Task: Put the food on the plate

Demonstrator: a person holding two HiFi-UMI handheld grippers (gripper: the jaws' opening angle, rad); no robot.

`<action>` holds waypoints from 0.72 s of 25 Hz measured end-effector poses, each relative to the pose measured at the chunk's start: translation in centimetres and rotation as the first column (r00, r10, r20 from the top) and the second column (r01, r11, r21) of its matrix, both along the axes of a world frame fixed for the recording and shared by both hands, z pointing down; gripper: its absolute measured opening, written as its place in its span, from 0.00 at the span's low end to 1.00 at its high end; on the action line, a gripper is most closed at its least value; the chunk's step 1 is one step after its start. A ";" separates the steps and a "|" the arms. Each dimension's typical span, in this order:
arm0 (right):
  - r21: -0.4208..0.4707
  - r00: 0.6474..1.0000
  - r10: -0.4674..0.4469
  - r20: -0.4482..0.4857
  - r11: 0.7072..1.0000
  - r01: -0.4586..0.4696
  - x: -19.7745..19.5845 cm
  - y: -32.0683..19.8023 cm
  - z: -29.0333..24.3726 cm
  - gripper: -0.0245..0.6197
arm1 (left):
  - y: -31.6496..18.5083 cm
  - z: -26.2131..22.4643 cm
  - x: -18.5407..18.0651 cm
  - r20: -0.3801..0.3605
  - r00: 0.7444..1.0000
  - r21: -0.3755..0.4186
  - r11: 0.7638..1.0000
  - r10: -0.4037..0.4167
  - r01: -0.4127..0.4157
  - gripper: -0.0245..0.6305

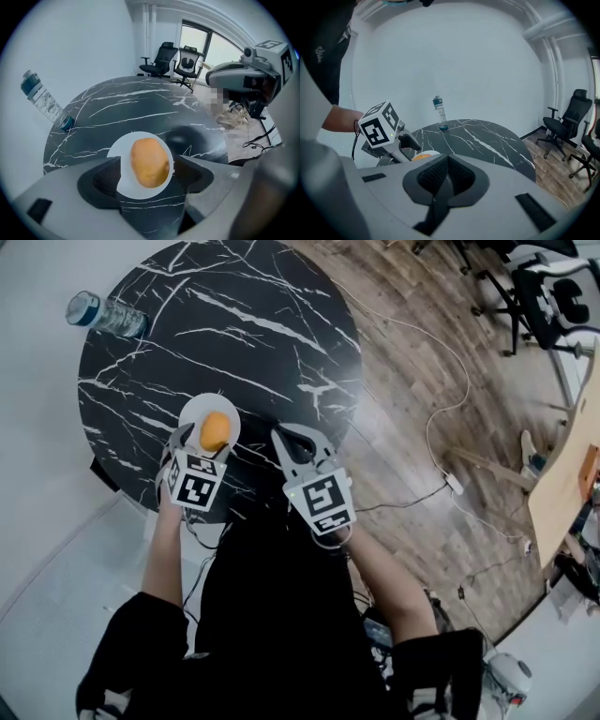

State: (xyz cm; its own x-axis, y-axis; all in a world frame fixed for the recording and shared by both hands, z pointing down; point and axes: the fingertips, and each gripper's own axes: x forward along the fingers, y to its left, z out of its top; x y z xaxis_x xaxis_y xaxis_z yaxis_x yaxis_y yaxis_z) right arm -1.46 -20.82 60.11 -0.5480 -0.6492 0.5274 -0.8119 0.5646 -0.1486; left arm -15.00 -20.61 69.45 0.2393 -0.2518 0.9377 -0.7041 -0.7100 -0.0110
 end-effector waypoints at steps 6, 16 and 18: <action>0.042 0.999 -0.044 0.007 0.998 0.044 -0.6 0.7 -1.7 0.03 | 0.7 -2.7 -0.3 -0.007 0.999 0.061 0.997 -0.051 0.052 0.56; 0.153 0.994 -0.108 0.024 0.983 0.103 -0.7 1.8 -6.5 0.03 | 3.0 -8.2 -0.5 -0.062 0.984 0.166 0.970 -0.167 0.175 0.56; 0.170 0.993 -0.116 0.027 0.979 0.110 -0.7 2.2 -7.4 0.03 | 4.0 -9.2 0.1 -0.104 0.977 0.167 0.965 -0.188 0.204 0.56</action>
